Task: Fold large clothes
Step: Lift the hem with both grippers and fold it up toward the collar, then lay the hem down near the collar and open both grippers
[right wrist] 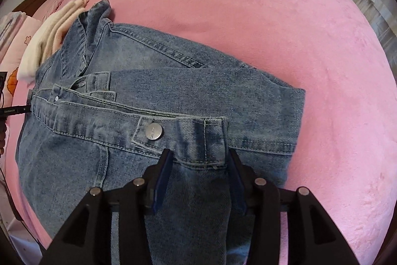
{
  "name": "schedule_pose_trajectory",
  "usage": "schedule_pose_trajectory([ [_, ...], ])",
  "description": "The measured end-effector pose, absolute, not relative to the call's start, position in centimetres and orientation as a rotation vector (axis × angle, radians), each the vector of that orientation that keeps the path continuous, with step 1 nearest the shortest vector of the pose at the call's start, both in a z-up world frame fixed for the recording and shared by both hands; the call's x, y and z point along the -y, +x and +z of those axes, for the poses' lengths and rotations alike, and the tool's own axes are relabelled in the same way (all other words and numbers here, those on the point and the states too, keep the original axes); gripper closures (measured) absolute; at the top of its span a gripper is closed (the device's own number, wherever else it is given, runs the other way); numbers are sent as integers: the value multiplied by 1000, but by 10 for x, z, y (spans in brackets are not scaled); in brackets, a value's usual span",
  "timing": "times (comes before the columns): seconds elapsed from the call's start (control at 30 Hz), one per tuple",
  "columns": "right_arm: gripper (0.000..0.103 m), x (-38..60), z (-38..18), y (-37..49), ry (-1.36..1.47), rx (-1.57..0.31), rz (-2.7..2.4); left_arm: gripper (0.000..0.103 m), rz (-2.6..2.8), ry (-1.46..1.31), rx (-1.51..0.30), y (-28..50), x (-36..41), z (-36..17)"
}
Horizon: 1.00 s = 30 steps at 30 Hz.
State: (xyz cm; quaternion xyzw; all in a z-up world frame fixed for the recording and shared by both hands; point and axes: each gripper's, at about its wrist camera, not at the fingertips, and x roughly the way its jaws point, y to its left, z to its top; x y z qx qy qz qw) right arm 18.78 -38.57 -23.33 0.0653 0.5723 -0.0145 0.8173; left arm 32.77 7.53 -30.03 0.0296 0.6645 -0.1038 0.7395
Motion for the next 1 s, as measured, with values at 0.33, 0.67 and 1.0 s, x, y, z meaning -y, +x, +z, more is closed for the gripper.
schedule_pose_trajectory([
  [0.33,80,356,-166,165,65,-1008,-232,91,-147,32,-1228,298,-77,-231],
  [0.67,80,356,-113,202,67,-812,-307,92,-52,-57,-999,317,-75,-183],
  [1.0,80,365,-206,290,23,-990,-357,92,53,-27,-1090,360,-61,-268],
])
